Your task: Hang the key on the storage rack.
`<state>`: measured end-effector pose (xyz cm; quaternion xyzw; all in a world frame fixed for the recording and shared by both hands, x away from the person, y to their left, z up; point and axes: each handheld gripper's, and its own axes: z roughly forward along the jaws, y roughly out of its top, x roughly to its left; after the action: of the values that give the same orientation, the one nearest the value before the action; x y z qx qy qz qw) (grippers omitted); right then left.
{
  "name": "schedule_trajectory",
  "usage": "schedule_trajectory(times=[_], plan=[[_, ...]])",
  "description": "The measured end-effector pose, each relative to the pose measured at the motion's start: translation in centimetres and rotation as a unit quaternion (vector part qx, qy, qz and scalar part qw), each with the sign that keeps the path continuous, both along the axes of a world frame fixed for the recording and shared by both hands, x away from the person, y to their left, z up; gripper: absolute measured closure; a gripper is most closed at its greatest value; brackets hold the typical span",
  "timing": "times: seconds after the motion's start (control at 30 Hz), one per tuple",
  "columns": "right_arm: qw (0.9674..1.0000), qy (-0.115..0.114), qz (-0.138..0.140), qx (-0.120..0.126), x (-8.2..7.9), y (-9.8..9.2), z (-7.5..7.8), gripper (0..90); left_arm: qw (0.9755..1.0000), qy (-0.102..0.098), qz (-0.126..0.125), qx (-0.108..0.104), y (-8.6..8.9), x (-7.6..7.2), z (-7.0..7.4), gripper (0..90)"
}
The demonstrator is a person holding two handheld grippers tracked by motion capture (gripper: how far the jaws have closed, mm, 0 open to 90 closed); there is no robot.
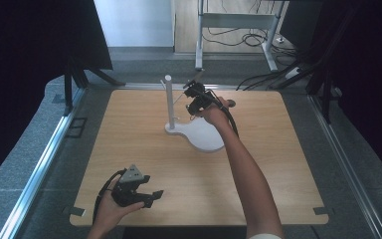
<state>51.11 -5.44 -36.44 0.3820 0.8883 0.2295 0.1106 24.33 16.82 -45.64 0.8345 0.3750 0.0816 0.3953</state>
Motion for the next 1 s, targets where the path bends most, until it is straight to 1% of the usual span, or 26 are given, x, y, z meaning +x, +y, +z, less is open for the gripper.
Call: schedule_trajectory(times=[0.17, 0.33, 0.57, 0.67, 0.77, 0.87, 1.0], plan=[[1.0000, -0.002, -0.003, -0.002, 0.4, 0.0, 0.4, 84.2, 1.0000, -0.001, -0.001, -0.001, -0.1, 0.0, 0.0, 27.0], [1.0000, -0.008, -0.003, -0.001, 0.7, 0.4, 0.9, 84.2, 1.0000, -0.001, 0.000, -0.002, 0.0, 0.0, 0.0, 27.0], [0.9999, -0.007, -0.007, -0.007, 1.4, 0.8, 0.9, 84.3, 1.0000, -0.002, -0.001, -0.003, 0.1, -0.1, 0.2, 27.0], [0.9999, -0.010, -0.008, -0.008, 1.8, 1.1, 0.9, 84.3, 1.0000, -0.001, 0.000, -0.004, 0.2, 0.0, 0.1, 27.0], [0.9999, -0.013, -0.007, -0.009, 1.9, 1.2, 0.9, 84.2, 1.0000, 0.000, 0.000, -0.003, 0.2, 0.0, 0.1, 27.0], [0.9998, -0.013, -0.014, -0.009, 2.3, 1.2, 0.9, 84.3, 1.0000, -0.001, -0.001, -0.004, 0.2, 0.0, 0.1, 27.0], [0.9998, -0.013, -0.015, -0.008, 2.6, 1.2, 1.0, 84.2, 1.0000, -0.001, -0.001, -0.005, 0.1, -0.1, 0.2, 27.0]])
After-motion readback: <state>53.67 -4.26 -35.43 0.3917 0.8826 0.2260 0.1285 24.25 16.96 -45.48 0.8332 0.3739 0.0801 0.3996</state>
